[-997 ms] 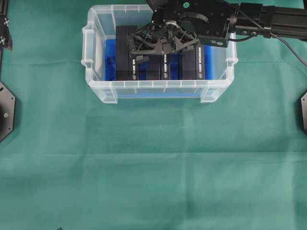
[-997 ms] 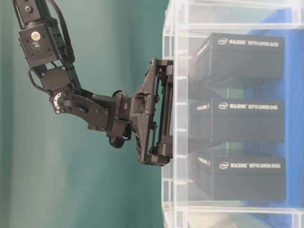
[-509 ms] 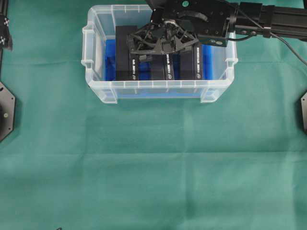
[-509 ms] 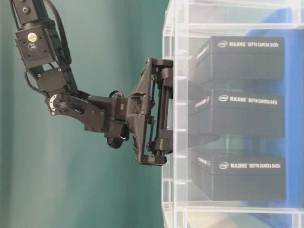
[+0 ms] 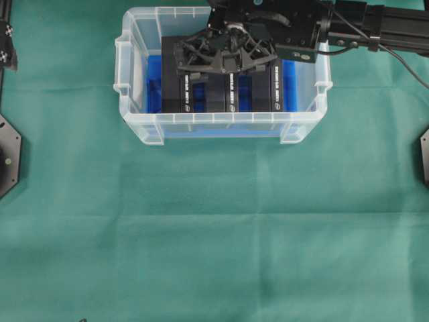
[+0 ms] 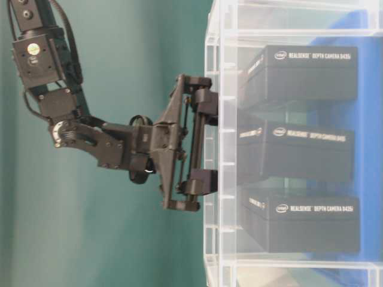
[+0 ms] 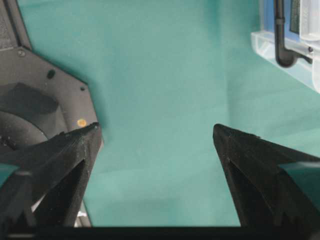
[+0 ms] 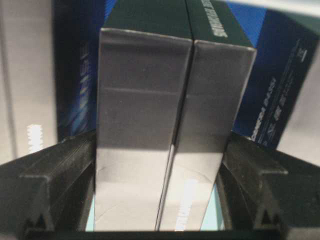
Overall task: Take out the box from the case.
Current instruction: 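Lower the right gripper around the middle box and close it, then lift the middle box up out of the bin with the right gripper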
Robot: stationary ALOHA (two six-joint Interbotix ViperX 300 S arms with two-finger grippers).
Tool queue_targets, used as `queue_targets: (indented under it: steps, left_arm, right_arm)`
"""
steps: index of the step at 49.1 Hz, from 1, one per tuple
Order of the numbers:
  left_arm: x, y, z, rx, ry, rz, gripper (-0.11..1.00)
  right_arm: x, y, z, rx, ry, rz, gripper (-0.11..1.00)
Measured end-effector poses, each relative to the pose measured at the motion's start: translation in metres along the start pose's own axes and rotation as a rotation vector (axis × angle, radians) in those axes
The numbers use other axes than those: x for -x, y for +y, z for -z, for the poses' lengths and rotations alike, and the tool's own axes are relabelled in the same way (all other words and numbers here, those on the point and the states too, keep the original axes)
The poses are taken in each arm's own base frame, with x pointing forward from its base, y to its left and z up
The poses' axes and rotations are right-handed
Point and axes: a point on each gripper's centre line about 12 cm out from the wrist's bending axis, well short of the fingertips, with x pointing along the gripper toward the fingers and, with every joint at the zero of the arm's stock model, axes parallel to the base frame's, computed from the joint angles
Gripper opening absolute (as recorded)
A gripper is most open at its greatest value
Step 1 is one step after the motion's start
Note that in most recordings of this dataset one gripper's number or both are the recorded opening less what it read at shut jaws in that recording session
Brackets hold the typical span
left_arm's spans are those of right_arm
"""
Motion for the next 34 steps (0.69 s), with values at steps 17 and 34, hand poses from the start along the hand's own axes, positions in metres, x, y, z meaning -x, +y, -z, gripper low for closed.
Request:
queue_targets:
  steps: [17, 34]
  left_arm:
    - [0.000, 0.000, 0.000, -0.005, 0.000, -0.003, 0.99]
    - [-0.001, 0.000, 0.000, -0.005, 0.000, -0.003, 0.99]
  right_arm:
    - [0.034, 0.004, 0.001, -0.009, 0.031, 0.030, 0.70]
    - [0.095, 0.005, 0.005, 0.000, 0.032, 0.009, 0.68]
